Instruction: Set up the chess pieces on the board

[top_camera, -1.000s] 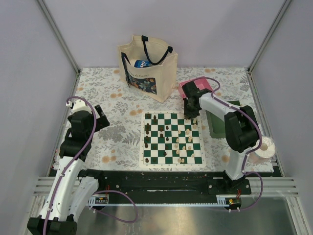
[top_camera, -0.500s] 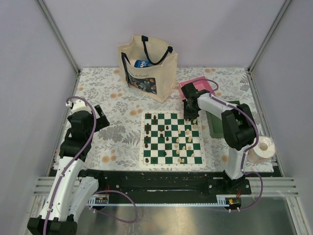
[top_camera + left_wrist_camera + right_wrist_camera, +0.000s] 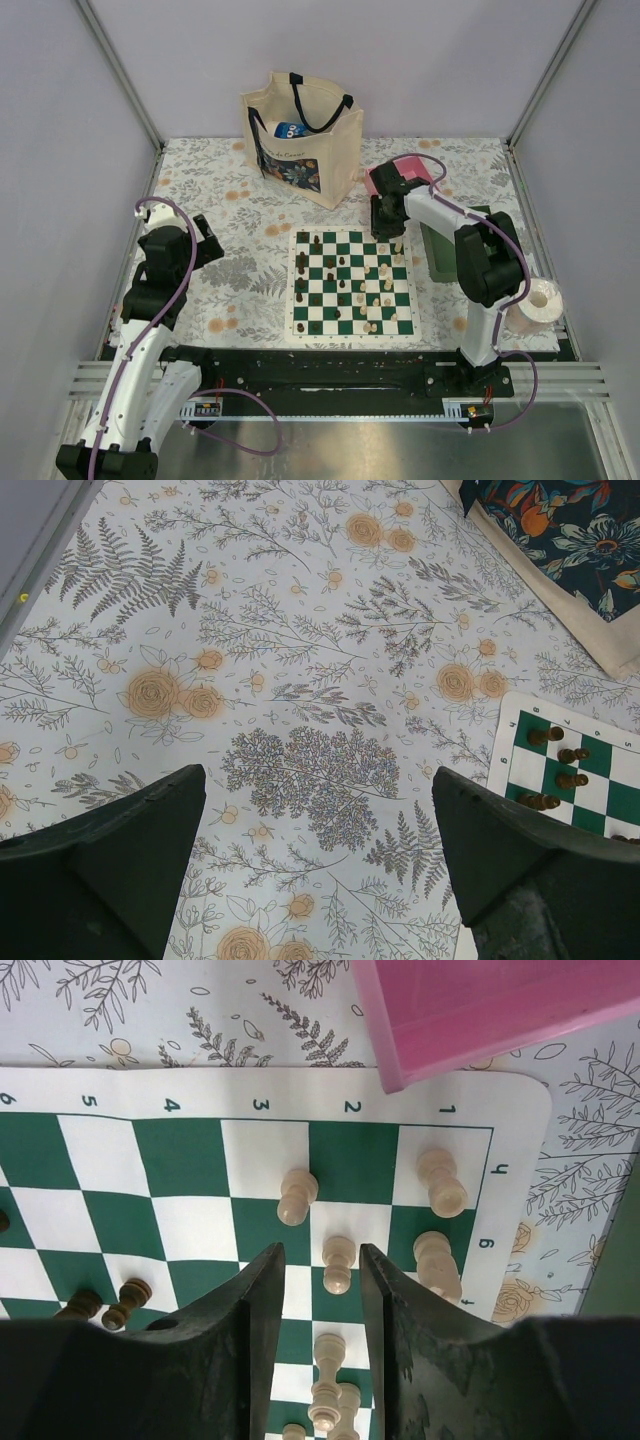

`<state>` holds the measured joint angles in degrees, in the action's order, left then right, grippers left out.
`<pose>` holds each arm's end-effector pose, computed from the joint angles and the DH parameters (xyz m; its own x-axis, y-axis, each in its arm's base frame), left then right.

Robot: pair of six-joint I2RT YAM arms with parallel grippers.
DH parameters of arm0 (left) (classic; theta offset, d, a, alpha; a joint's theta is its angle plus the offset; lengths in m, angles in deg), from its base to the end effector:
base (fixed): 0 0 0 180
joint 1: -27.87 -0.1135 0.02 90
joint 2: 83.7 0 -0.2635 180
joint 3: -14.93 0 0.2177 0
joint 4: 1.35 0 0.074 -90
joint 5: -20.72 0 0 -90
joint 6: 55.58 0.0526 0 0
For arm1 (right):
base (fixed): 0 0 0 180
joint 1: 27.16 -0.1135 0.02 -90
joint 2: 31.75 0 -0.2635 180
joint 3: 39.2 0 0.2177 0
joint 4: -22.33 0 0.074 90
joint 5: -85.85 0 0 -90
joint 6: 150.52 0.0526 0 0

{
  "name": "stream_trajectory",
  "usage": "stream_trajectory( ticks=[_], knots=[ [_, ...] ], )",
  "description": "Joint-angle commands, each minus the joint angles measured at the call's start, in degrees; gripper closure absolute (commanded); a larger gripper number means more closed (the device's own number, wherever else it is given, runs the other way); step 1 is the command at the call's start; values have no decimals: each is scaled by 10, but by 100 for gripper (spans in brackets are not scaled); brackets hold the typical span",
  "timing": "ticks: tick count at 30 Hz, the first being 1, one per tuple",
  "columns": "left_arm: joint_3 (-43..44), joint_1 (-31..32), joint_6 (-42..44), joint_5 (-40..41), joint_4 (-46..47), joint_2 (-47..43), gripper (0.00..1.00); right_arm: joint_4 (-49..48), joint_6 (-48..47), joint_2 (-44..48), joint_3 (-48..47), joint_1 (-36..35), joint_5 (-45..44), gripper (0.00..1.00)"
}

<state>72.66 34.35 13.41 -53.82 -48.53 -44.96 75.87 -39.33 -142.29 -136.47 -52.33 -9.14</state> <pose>0.1310 -0.0008 0.2903 -0.3935 -0.3031 -0.8679 -0.2847 0.9379 -0.1985 0.3405 0.1550 0.1941 -0.9176 -0.0333 -0.3961 -0.0654 0.9956 0.0678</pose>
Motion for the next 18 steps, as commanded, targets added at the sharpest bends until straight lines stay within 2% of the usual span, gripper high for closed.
stream_trajectory(
  ticks=[1,12,18],
  knots=[
    [9,-3,0,9,15,-1,1,0,-5,11,-34,2,5,55],
    [9,-5,-1,5,15,3,1,8,-10,-39,-74,1,18,54],
    [9,-6,0,4,15,3,1,14,-8,-57,-85,-1,20,57]
  ],
)
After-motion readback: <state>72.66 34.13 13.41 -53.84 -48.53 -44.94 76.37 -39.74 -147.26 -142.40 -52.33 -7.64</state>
